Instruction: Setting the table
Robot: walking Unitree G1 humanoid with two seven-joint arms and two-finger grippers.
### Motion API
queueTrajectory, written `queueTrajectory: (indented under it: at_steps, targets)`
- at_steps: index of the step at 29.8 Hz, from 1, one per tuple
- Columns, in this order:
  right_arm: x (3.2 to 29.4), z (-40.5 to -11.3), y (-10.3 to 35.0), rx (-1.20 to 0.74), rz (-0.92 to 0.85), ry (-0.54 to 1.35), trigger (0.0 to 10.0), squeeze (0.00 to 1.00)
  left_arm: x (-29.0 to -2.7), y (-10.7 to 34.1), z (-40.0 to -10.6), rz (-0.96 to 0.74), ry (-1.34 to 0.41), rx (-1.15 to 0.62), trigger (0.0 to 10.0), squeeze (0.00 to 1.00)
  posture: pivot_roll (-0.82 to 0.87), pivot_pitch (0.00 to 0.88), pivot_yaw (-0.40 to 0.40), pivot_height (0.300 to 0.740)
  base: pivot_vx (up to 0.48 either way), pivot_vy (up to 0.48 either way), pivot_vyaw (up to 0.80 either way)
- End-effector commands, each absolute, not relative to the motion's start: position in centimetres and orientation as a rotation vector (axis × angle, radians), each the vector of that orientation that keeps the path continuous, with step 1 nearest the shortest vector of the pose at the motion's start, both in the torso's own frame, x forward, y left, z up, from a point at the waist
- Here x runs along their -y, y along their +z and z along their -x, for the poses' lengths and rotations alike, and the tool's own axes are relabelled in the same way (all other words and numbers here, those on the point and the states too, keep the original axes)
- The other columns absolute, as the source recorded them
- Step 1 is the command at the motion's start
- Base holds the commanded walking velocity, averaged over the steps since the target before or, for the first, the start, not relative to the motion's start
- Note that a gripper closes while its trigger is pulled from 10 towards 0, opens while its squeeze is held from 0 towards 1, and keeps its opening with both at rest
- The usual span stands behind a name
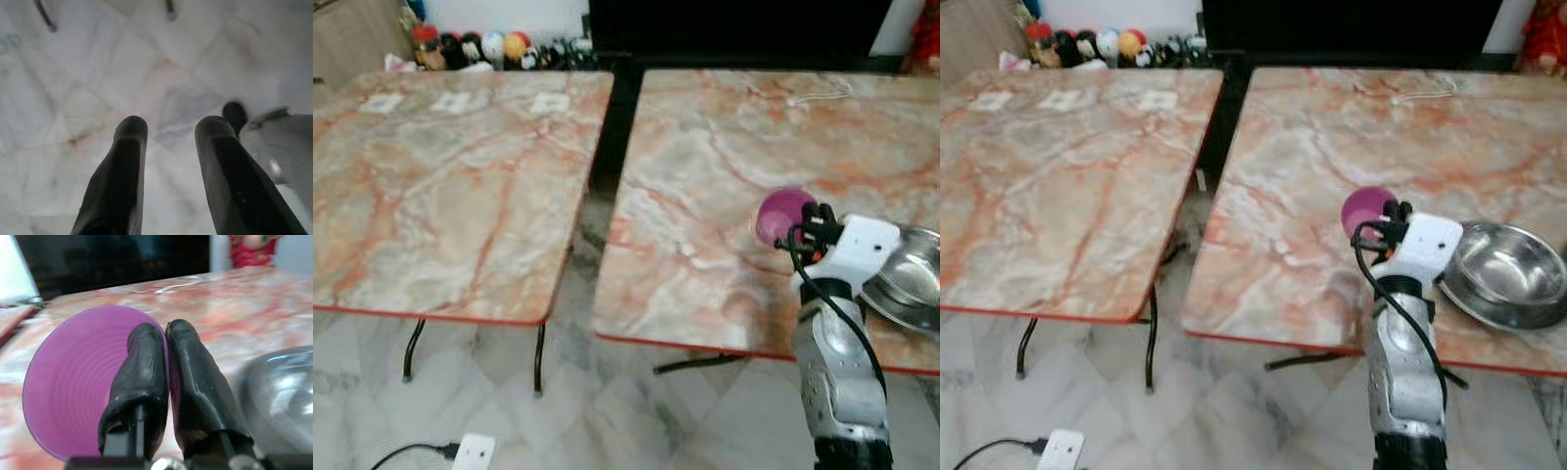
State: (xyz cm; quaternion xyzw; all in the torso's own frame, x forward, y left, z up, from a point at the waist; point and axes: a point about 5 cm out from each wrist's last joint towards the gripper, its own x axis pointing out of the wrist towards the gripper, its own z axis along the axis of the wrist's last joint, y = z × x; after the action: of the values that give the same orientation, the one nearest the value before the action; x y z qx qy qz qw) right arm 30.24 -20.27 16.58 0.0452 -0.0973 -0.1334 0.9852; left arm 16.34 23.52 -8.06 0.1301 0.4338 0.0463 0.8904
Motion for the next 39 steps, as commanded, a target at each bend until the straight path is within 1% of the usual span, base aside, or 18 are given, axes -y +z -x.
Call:
queueTrajectory:
  at_steps: [1,19,39]
  targets:
    - [19.55,-30.42,17.11,0.216,-0.101,-0.247,10.0,0.0,-24.29,-8.09,-15.83,-0.288,0.104,-0.916,10.0,0.0,-0.08,0.098,0.041,0.74,0.0,0.0,0.0]
    - [19.1,-30.53,17.15,0.216,-0.101,-0.222,10.0,0.0,-24.39,-8.06,-15.85,-0.27,0.112,-0.917,10.0,0.0,-0.08,0.11,0.042,0.74,0.0,0.0,0.0]
    - [18.9,-30.57,17.11,0.215,-0.108,-0.216,10.0,0.0,-24.28,-8.12,-15.75,-0.271,0.101,-0.916,10.0,0.0,-0.08,0.11,0.044,0.74,0.305,0.0,0.0]
